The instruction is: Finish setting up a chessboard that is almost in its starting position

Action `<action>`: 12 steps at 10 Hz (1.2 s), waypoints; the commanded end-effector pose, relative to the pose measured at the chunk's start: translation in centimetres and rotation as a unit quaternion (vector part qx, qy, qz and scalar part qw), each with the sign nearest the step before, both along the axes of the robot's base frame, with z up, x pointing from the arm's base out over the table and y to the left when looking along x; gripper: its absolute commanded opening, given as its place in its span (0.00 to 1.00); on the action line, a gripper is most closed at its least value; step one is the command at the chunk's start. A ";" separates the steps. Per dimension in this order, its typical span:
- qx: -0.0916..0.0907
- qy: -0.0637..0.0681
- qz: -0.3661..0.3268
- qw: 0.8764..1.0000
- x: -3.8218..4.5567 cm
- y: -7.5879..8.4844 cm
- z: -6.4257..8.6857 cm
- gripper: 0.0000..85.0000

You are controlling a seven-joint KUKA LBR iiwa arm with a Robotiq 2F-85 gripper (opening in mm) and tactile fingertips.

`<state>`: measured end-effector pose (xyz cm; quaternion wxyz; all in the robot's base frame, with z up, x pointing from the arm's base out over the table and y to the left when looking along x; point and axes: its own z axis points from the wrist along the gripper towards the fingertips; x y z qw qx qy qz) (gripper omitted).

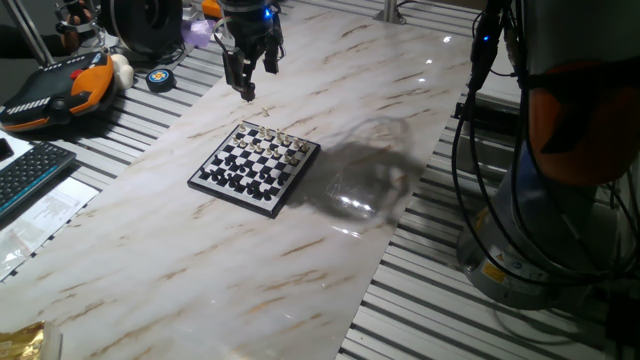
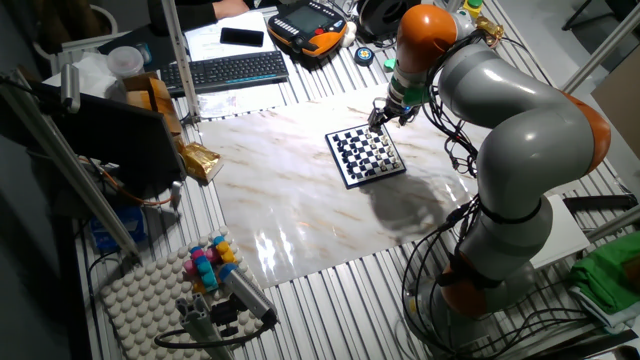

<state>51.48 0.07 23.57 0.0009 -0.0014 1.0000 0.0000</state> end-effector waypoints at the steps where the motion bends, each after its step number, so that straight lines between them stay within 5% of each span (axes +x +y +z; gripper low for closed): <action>1: 0.000 0.000 0.000 1.000 0.01 0.0 0.0 0.99; 2: -0.034 0.106 0.154 0.982 0.01 0.0 0.0 0.01; 12: -0.034 0.103 0.154 0.982 -0.01 0.0 0.0 0.01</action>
